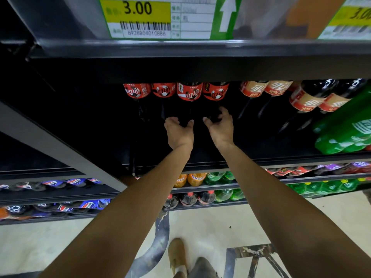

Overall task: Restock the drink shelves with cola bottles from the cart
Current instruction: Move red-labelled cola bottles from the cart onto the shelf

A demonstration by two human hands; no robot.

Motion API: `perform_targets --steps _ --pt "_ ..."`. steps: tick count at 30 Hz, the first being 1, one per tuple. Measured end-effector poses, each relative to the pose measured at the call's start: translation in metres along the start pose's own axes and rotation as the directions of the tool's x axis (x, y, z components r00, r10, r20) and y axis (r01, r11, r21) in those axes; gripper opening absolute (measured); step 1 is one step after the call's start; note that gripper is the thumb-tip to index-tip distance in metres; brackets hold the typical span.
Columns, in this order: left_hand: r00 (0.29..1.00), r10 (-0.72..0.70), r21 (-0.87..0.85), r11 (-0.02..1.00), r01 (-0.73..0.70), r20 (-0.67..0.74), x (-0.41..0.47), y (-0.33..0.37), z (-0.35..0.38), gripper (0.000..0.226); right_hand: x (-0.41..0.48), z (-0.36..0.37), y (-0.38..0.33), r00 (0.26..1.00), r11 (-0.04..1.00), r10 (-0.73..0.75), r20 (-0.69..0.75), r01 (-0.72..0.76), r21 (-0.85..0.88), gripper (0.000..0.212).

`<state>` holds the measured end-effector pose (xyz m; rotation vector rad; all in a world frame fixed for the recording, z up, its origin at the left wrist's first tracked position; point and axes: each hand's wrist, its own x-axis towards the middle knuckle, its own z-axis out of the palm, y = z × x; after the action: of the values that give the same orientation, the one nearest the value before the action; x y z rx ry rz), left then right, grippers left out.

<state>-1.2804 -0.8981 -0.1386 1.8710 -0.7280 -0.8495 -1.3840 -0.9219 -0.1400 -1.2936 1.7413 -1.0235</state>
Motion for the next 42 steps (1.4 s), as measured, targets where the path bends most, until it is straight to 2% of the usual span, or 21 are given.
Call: perform_targets --steps 8,12,14,16,18,20,23,26,30,33,37,41,42 --pt "0.993 0.094 -0.050 0.995 -0.091 0.065 -0.011 -0.005 -0.012 0.038 -0.009 -0.008 -0.001 0.997 0.995 0.055 0.045 -0.058 0.075 0.065" --pt "0.964 0.239 0.140 0.957 -0.254 0.116 -0.036 -0.009 -0.030 0.041 -0.032 -0.026 0.001 0.997 1.000 0.002 0.072 0.000 -0.024 0.054" --pt "0.912 0.381 0.325 0.852 -0.411 0.155 -0.053 -0.013 -0.043 0.042 -0.050 -0.039 0.006 0.991 0.986 -0.068 0.112 0.084 -0.143 0.046" --pt "0.839 0.478 0.531 0.655 -0.537 0.259 -0.070 -0.020 -0.056 0.042 -0.072 -0.053 0.013 0.975 0.919 -0.157 0.159 0.203 -0.338 0.041" --pt "0.794 0.475 0.686 0.431 -0.585 0.379 -0.089 -0.027 -0.071 0.043 -0.096 -0.067 0.020 0.944 0.787 -0.233 0.234 0.324 -0.525 0.040" --pt "0.791 0.431 0.772 0.273 -0.573 0.435 -0.109 -0.035 -0.088 0.045 -0.119 -0.076 0.022 0.897 0.633 -0.265 0.353 0.438 -0.638 0.038" --pt "0.818 0.374 0.830 0.182 -0.527 0.437 -0.138 -0.053 -0.118 0.045 -0.154 -0.079 0.022 0.800 0.428 -0.287 0.528 0.600 -0.676 0.038" --pt "0.883 0.282 0.870 0.220 -0.440 0.375 -0.166 -0.073 -0.159 0.042 -0.188 -0.066 0.013 0.683 0.288 -0.257 0.684 0.729 -0.621 0.040" --pt "0.966 0.162 0.926 0.289 -0.244 0.204 -0.199 -0.109 -0.233 0.040 -0.235 -0.022 -0.001 0.486 0.197 -0.259 0.835 0.873 -0.447 0.038" --pt "0.995 0.075 0.943 0.323 -0.081 0.060 -0.223 -0.138 -0.296 0.039 -0.282 0.025 -0.020 0.320 0.141 -0.282 0.904 0.946 -0.291 0.036" --pt "0.988 -0.013 0.926 0.348 0.147 -0.152 -0.252 -0.164 -0.385 0.046 -0.354 0.089 -0.053 0.111 0.072 -0.294 0.950 0.993 -0.094 0.038" --pt "0.935 -0.091 0.853 0.387 0.350 -0.342 -0.279 -0.191 -0.483 0.043 -0.435 0.159 -0.086 -0.088 0.013 -0.295 0.952 0.995 0.096 0.035" --pt "0.928 -0.093 0.844 0.390 0.367 -0.360 -0.282 -0.195 -0.500 0.042 -0.447 0.170 -0.091 -0.107 0.018 -0.294 0.950 0.993 0.118 0.034"
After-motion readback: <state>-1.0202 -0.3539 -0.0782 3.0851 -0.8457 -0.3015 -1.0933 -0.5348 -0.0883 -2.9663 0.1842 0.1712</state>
